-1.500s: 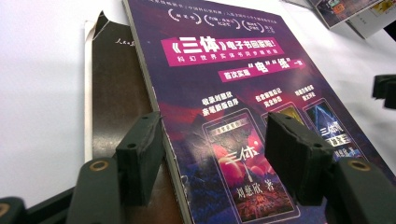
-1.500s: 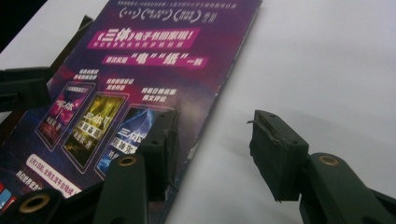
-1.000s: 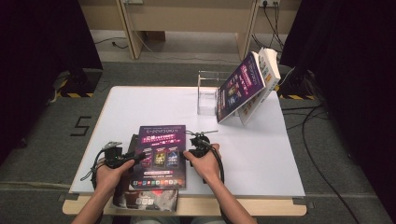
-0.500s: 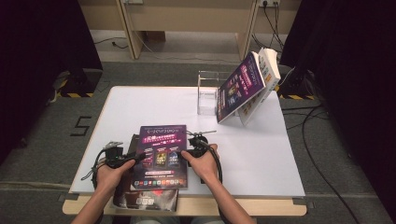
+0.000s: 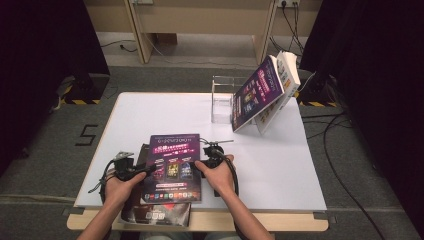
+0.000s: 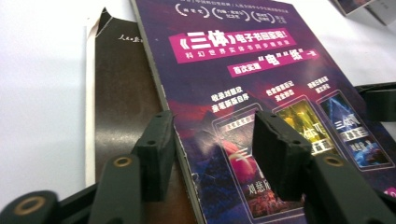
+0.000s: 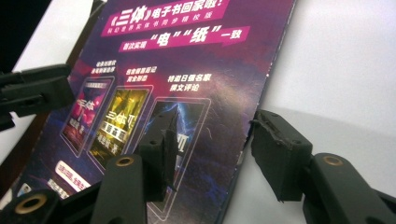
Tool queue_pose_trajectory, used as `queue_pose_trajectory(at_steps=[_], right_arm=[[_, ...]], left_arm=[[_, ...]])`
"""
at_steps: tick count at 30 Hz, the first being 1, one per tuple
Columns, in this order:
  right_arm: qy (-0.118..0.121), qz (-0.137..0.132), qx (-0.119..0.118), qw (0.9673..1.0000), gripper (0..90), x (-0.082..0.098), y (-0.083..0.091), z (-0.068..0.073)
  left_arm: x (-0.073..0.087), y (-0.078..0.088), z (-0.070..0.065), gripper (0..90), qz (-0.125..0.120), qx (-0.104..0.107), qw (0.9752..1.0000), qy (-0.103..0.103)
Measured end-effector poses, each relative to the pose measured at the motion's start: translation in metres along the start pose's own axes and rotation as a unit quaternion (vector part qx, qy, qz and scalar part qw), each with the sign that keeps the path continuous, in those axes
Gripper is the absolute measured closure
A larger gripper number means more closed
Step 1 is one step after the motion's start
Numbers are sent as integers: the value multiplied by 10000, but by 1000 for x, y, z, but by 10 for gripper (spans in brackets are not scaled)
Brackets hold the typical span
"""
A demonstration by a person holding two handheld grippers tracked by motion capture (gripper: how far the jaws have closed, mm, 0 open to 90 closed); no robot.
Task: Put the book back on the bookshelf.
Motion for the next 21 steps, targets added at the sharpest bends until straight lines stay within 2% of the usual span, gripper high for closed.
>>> queue_pose_trajectory(at_steps=[2, 5, 12, 15, 18, 21], right_arm=[[-69, -7, -43, 10000, 508, 0, 0, -1], [-124, 12, -55, 9999, 557, -1, 1, -3], [-298, 67, -143, 9994, 594, -1, 3, -6], [-273, 128, -111, 9995, 578, -1, 4, -6], [-248, 159, -147, 9995, 540, -1, 4, -5], [-114, 110, -78, 9998, 540, 0, 3, -4]], left_arm=[[0, 0, 0, 540, 25, -25, 10000, 10], [0, 0, 0, 545, 52, -34, 10000, 4], [-1, 1, 0, 562, 86, -58, 9999, 70], [0, 1, 0, 574, 96, 66, 9993, 344], [-2, 2, 2, 548, 106, 221, 9978, 616], [-2, 4, 4, 555, 124, 288, 9966, 763]])
Point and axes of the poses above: each handheld gripper's, and its own axes: y roughly backward along the jaws, x roughly out of its underside, z roughly to its left, the point moved 5 cm from there along -y, roughly forward along the jaws, and after that the axes turned 6 degrees about z, right-handed, at the moved point
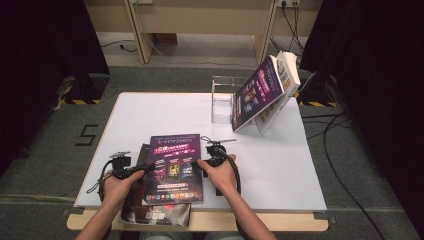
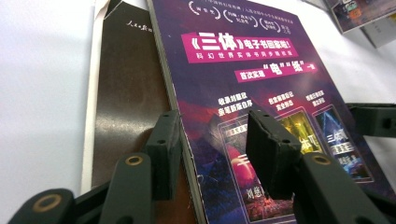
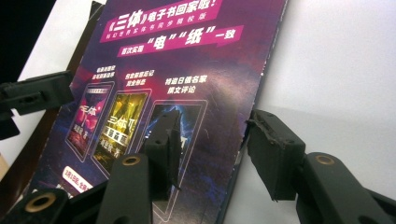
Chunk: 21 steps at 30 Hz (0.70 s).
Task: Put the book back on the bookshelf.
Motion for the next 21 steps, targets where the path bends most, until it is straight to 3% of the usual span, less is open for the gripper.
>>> queue_pose_trajectory(at_steps=[6, 13, 21], right_arm=[[23, 25, 48, 10000, 536, 0, 0, 1], [46, 21, 40, 10000, 529, 0, -1, 1], [6, 30, 43, 10000, 516, -1, -1, 2]], left_arm=[[0, 1, -3, 563, 43, -115, 9999, -68], [-1, 1, -2, 603, 17, -131, 9999, 24], [-8, 6, -6, 624, -124, 172, 9995, 251]])
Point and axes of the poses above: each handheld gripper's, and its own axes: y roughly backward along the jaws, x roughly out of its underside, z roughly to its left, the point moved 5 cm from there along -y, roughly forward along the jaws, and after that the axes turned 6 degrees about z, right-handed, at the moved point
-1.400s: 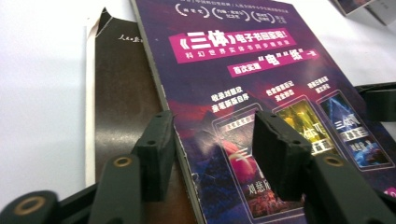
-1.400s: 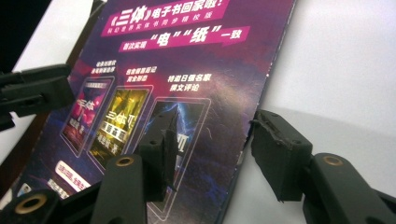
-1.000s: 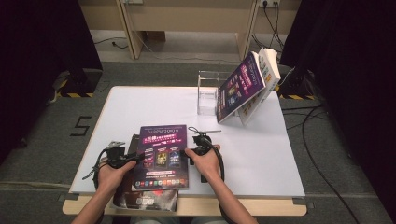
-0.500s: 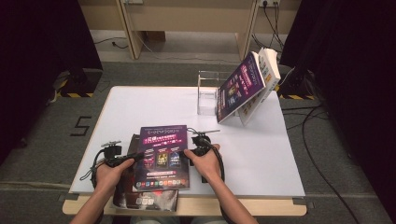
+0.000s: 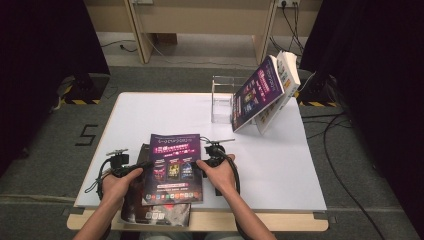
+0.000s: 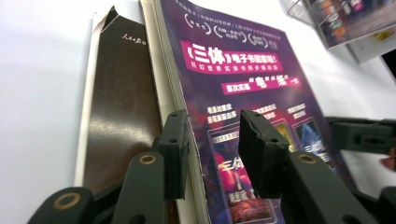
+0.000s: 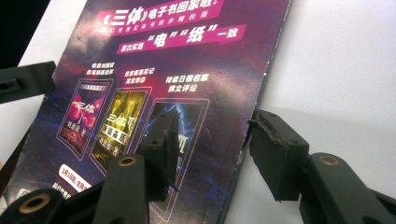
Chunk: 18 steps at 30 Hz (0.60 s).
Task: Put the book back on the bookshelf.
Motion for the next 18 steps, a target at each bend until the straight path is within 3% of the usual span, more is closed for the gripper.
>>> queue_pose_trajectory(at_steps=[3, 6, 8, 11, 16, 18], right_arm=[[-14, 11, -20, 10000, 516, 0, 0, 0], [12, 27, -38, 10000, 516, -1, 0, -1], [22, 33, -33, 10000, 516, -1, 0, -1], [38, 16, -54, 10000, 516, -1, 0, -1], [92, 6, -34, 10000, 515, -1, 0, -1], [86, 20, -55, 9999, 520, -1, 0, -1]], left_arm=[[0, -2, 1, 625, 12, 98, 9999, 101], [7, -12, 0, 638, 264, 438, 9979, 387], [8, -16, -1, 646, 262, 237, 9993, 156], [8, -16, -1, 678, 274, 130, 9995, 57], [9, -14, -1, 801, 210, 209, 9994, -180], [7, -10, -5, 837, 148, 337, 9988, -327]])
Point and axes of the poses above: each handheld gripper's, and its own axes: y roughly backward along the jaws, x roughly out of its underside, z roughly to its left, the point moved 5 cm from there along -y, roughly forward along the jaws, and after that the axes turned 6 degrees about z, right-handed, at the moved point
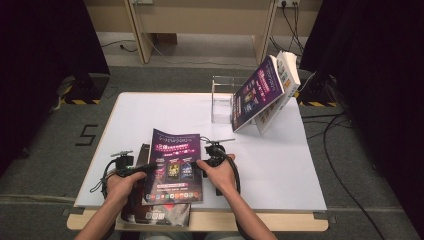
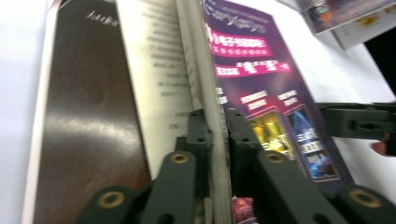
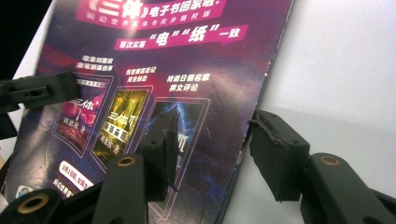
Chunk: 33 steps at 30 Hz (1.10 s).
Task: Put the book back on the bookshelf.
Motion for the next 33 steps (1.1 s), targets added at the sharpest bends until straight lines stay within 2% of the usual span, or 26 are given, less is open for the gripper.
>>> queue_pose_trajectory(at_steps=[4, 6, 9, 12, 13, 16, 17, 18, 19, 22, 27, 33], right_arm=[[-55, 24, -43, 10000, 518, -2, 0, -1], [-3, 0, -41, 10000, 514, -3, 0, -1], [-48, -8, -71, 10000, 513, -4, -1, -2], [-122, -11, -97, 9999, 510, -4, -1, -2], [-131, -12, -94, 9999, 508, -5, -1, -2], [-81, -62, -80, 9999, 506, -7, -1, -4], [-87, -97, -37, 9999, 507, -8, -2, -4], [-17, -137, -8, 9999, 506, -9, -2, -5], [-44, -134, -15, 9999, 502, -10, -3, -5], [-105, -142, -89, 9998, 498, -12, -3, -7], [-197, -129, -181, 9996, 498, -16, -5, -8], [-149, -120, -97, 9998, 495, -20, -6, -8]], left_arm=[[1, 4, -1, 846, -45, 207, 9998, -55], [2, 7, -2, 847, -146, 363, 9990, -204], [5, 12, -4, 848, -247, 569, 9977, -270], [8, 16, -6, 849, -244, 635, 9971, -340], [8, 17, -7, 849, -247, 663, 9970, -308], [10, 20, -10, 848, -291, 655, 9967, -376], [10, 20, -11, 849, -322, 612, 9964, -499], [11, 21, -13, 849, -351, 611, 9959, -573], [11, 21, -14, 849, -378, 643, 9954, -601], [12, 24, -16, 849, -393, 758, 9944, -616], [16, 25, -15, 849, -375, 759, 9946, -603], [17, 26, -16, 849, -353, 705, 9949, -633]])
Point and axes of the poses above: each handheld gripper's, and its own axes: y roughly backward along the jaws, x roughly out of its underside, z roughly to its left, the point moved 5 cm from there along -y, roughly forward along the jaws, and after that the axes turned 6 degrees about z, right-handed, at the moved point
